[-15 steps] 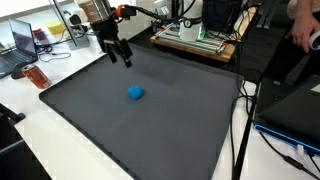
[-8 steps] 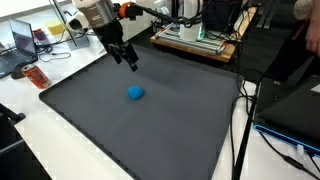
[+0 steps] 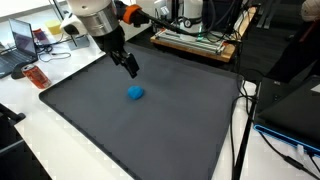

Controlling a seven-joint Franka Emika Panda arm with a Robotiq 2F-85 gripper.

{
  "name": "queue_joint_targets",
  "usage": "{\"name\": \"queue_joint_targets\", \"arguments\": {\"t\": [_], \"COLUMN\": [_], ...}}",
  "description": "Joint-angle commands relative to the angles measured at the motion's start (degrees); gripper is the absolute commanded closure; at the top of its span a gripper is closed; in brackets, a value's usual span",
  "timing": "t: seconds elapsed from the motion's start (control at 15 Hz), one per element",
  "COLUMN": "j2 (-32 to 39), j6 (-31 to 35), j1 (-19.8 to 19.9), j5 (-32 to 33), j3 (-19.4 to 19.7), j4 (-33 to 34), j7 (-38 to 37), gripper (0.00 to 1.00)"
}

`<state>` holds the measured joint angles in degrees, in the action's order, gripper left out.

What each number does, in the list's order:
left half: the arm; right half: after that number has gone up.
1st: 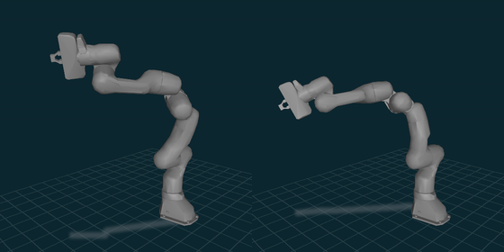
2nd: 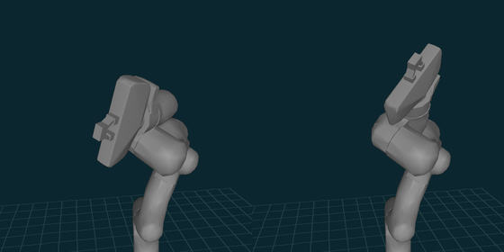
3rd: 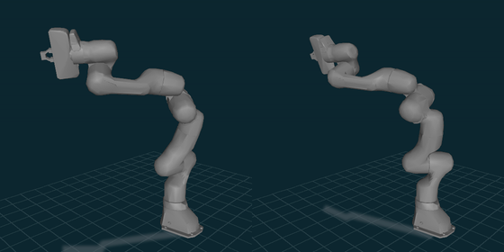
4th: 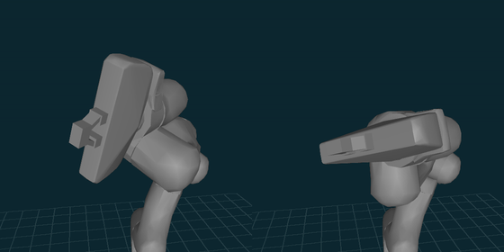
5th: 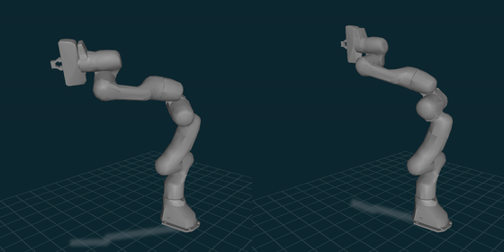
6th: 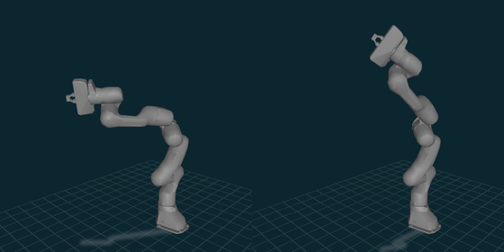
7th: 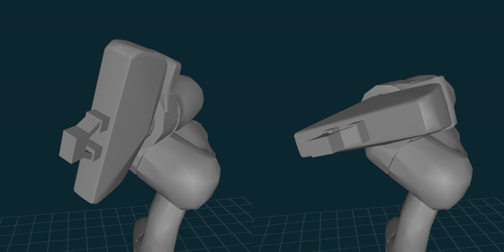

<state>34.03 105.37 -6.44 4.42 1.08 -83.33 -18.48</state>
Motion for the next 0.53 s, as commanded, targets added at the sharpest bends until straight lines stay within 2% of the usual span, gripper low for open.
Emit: {"name": "queue_joint_targets", "arguments": {"t": [0.0, 0.2, 0.47], "j2": [4.69, 6.74, 8.18], "j6": [-6.58, -9.89, -10.12], "j1": [-3.40, -5.90, -8.57], "j5": [3.58, 5.06, 7.18], "j3": [1.67, 2.42, 3.22], "j4": [8.43, 11.81, 13.17], "j7": [-5.72, -11.63, -17.27], "gripper": [0.00, 0.00, 0.00]}}
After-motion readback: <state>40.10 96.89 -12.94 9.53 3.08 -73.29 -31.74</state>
